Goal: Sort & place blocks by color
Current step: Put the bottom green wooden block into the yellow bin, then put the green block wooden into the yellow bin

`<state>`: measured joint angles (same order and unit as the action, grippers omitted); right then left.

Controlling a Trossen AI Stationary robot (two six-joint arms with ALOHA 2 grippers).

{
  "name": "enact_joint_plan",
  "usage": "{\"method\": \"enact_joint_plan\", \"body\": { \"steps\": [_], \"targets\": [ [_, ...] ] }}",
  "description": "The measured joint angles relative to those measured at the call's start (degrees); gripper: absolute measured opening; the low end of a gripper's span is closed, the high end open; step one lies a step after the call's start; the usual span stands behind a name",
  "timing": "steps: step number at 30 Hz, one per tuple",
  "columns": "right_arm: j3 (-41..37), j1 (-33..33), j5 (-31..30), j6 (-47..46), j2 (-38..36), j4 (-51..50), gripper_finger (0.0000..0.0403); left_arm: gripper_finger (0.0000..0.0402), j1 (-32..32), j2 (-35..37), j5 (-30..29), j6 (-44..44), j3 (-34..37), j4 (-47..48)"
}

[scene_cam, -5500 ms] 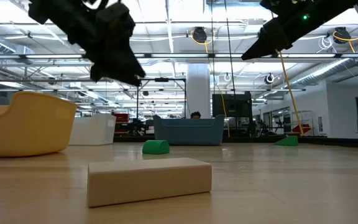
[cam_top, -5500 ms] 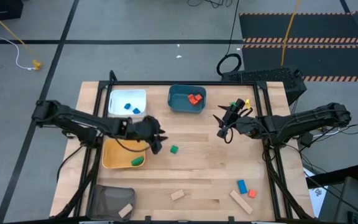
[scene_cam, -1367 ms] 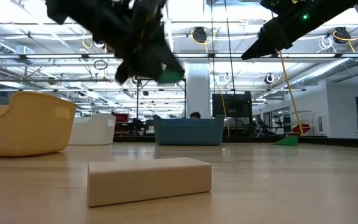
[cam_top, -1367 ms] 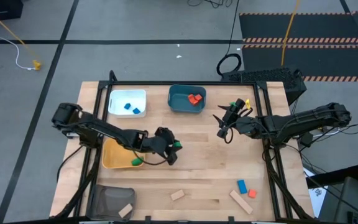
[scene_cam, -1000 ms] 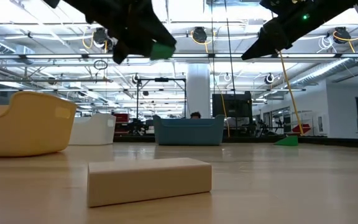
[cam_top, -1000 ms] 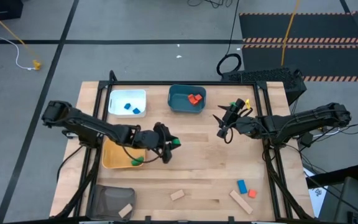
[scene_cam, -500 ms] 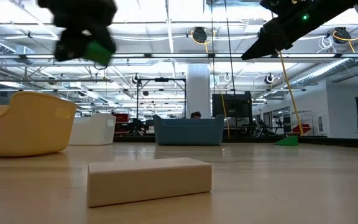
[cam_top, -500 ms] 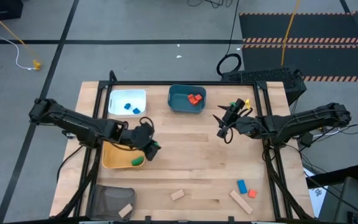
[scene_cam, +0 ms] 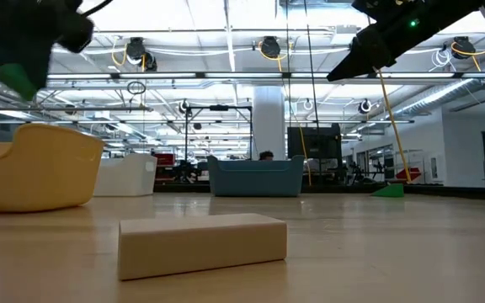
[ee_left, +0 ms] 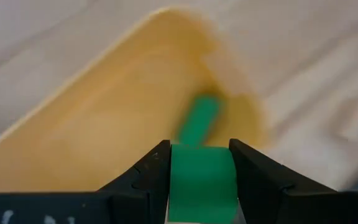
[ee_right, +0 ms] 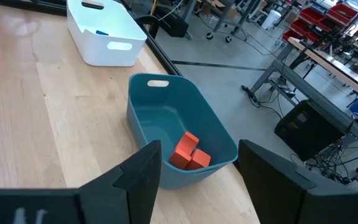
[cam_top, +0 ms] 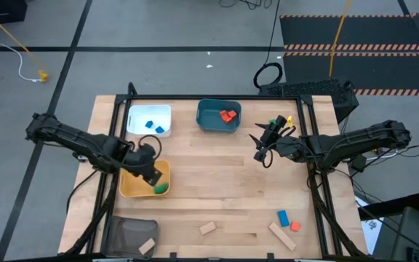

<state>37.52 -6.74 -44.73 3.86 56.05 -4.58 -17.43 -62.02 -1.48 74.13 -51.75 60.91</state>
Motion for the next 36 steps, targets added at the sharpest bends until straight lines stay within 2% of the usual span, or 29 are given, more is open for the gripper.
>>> {"method": "enact_joint_plan", "body": {
  "steps": [4, 17, 29, 36],
  "targets": [
    [0.00, 0.01, 0.00, 0.00, -0.02, -0.01, 0.0205, 0.0147, -0.02, -0.43, 0.53, 3.83, 0.33, 7.89],
    [0.00, 0.01, 0.00, 0.00, 0.00, -0.01, 0.0205, 0.0150, -0.02, -0.62, 1.69, 5.93, 5.44, 7.83],
    [0.00, 0.02, 0.00, 0.00, -0.01, -0.02, 0.0205, 0.0206, 0.02, -0.61, -0.32, 6.18, 7.43, 7.83],
    [0.00, 0.02, 0.00, 0.00, 0.00, -0.02, 0.0205, 0.0215, 2.32, -0.61, -3.71, 6.15, 7.42, 7.78]
  ]
}}
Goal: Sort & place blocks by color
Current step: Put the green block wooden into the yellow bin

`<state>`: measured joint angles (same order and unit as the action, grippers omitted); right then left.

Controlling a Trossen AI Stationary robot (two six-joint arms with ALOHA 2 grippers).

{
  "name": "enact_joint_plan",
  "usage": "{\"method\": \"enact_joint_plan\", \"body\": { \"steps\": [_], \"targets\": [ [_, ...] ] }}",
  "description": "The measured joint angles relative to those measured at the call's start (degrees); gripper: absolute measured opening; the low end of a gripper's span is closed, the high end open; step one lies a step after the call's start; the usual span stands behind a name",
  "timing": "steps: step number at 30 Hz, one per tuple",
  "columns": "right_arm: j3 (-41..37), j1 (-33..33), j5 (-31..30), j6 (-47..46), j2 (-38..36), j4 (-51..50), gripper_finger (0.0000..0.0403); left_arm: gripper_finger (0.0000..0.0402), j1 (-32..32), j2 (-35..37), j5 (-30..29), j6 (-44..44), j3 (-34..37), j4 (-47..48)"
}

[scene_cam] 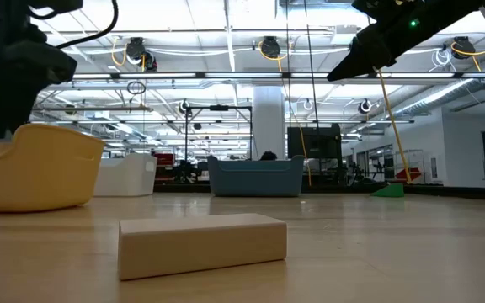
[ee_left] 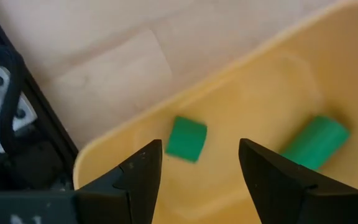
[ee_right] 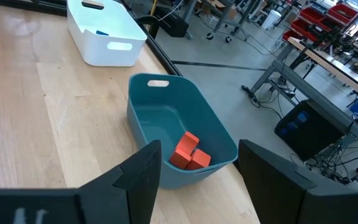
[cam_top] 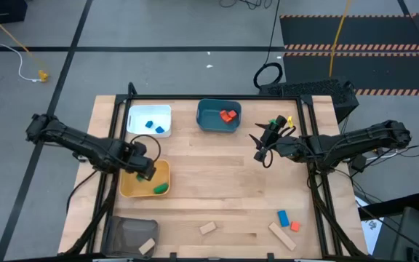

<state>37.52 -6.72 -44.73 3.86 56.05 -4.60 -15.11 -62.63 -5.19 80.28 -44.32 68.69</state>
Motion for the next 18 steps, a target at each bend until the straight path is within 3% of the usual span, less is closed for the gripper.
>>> {"method": "enact_joint_plan", "body": {
  "steps": [6, 18],
  "targets": [
    [0.00, -0.01, 0.00, 0.00, -0.02, 0.02, 0.0205, 0.0216, 3.55, 0.00, -0.93, -6.26, 0.01, -7.03],
    [0.00, -0.01, 0.00, 0.00, -0.01, 0.00, 0.0205, 0.0216, 5.28, 0.00, -3.18, -30.39, 0.01, -43.82]
  ]
}}
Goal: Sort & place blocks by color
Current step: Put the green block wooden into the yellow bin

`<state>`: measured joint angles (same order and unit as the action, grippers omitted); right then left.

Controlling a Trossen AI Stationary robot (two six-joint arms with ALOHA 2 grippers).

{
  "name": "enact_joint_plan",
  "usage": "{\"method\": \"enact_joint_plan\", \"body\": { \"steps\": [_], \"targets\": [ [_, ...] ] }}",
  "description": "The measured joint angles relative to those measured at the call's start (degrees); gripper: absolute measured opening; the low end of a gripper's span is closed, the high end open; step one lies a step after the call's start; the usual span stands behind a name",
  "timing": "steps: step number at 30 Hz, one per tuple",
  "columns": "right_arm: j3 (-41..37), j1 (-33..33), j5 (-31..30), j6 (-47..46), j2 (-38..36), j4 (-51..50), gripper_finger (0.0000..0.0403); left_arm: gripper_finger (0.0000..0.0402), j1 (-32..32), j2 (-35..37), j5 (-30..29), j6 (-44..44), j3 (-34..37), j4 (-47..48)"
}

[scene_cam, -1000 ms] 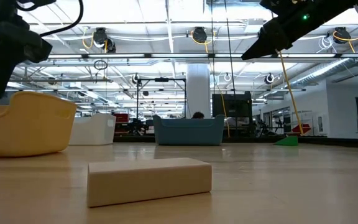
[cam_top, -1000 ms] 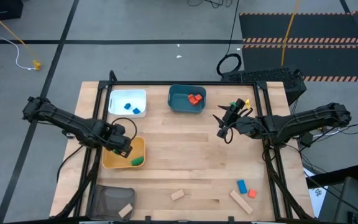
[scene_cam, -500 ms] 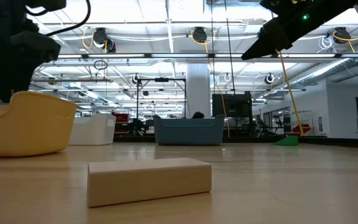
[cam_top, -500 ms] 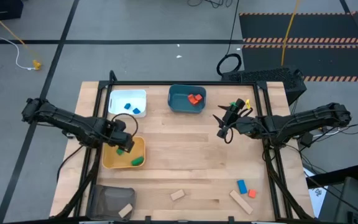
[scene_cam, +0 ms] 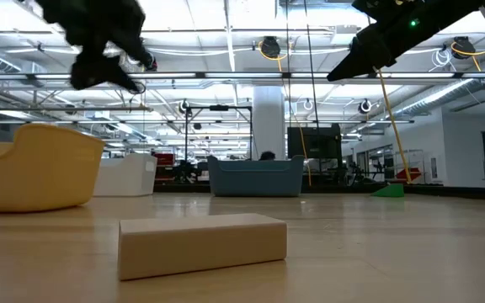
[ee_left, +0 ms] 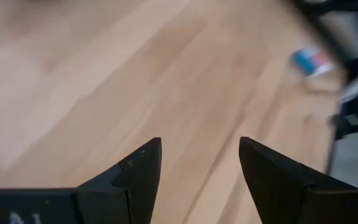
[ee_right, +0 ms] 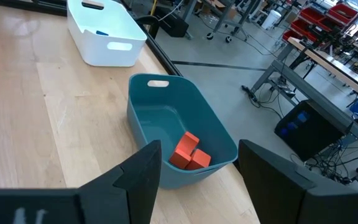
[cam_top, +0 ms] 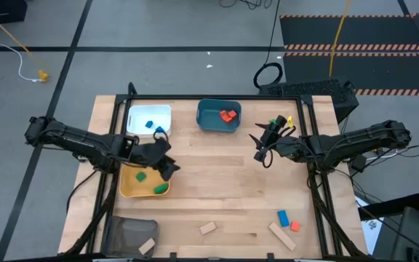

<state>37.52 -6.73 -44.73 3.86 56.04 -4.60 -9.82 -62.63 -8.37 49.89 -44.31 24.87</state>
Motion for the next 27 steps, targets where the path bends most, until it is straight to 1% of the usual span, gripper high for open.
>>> {"method": "enact_joint_plan", "body": {
  "steps": [5, 10, 14, 20, 27],
  "targets": [
    [0.00, -0.01, 0.00, -0.17, 0.00, 1.45, 0.0205, 0.0216, -0.04, 0.00, -1.19, -9.31, 0.00, -12.11],
    [0.00, 0.00, 0.00, -0.16, 0.00, 7.31, 0.0205, 0.0216, -0.04, 0.00, -2.26, -16.55, 0.00, -19.56],
    [0.00, 0.01, 0.00, -0.28, 0.02, 10.95, 0.0205, 0.0216, 0.00, 0.00, -2.51, -19.20, 0.00, -21.83],
    [0.00, 0.01, 0.00, -3.35, 0.02, 14.48, 0.0205, 0.0216, -0.04, -0.02, -3.74, -19.40, 0.00, -22.01],
    [0.00, 0.07, 0.00, -11.90, 0.01, 14.27, 0.0205, 0.0216, -0.04, -0.02, -3.77, -20.24, 0.00, -21.94]
  ]
}}
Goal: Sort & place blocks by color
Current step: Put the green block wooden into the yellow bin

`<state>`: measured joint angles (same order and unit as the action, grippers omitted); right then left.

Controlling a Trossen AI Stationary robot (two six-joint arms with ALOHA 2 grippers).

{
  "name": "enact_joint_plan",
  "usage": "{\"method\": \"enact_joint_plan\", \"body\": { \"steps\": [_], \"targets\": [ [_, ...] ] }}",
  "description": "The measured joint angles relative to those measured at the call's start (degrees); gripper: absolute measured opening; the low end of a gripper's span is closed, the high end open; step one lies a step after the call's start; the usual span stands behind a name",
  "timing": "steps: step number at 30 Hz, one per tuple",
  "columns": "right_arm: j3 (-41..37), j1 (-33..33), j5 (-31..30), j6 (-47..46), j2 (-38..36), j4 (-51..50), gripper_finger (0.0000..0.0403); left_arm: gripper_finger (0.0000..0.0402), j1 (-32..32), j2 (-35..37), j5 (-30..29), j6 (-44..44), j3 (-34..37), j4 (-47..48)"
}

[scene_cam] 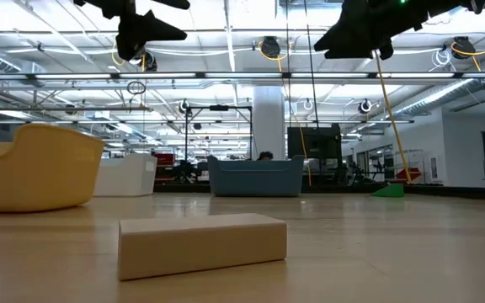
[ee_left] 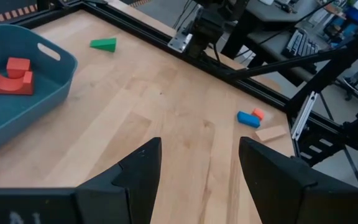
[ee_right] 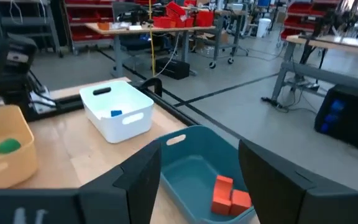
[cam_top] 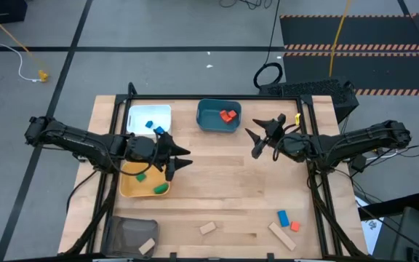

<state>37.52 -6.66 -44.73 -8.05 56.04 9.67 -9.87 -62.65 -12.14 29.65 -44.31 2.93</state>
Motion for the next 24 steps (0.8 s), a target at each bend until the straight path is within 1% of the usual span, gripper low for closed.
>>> {"method": "enact_joint_plan", "body": {
  "steps": [3, 6, 11, 14, 19, 21, 23, 24],
  "targets": [
    [0.00, 0.01, -0.18, -0.62, 0.01, 0.01, 0.0205, 0.0216, 0.00, 0.00, 0.00, -0.16, 0.00, 0.13],
    [0.00, 0.33, -1.76, 0.47, 0.01, 0.28, 0.0205, 0.0216, 0.00, 0.00, 0.00, -0.75, 0.00, 0.36],
    [0.00, 0.35, -1.53, 0.80, 0.01, 0.47, 0.0205, 0.0216, 0.00, 0.00, 0.00, -0.97, 0.00, 0.58],
    [0.00, 0.35, -1.53, 0.86, 0.01, 2.22, 0.0205, 0.0216, 0.00, 0.00, 0.00, -1.03, 0.00, 1.92],
    [0.00, 0.37, -1.66, 6.62, 0.01, 2.54, 0.0205, 0.0216, 0.00, 0.00, -0.01, -1.16, 0.00, 2.13],
    [0.00, 0.51, -1.81, 7.07, -0.01, 2.58, 0.0205, 0.0216, 0.00, 0.00, -0.02, -1.53, 0.00, 2.11],
    [0.00, 1.35, -3.11, 5.61, 0.01, 2.46, 0.0205, 0.0216, 0.00, 0.00, -0.02, -1.55, 0.00, 2.11],
    [0.00, 1.92, -5.05, 4.68, 0.01, 2.10, 0.0205, 0.0216, 0.00, 0.00, -0.02, -1.57, 0.00, 2.11]
  ]
}}
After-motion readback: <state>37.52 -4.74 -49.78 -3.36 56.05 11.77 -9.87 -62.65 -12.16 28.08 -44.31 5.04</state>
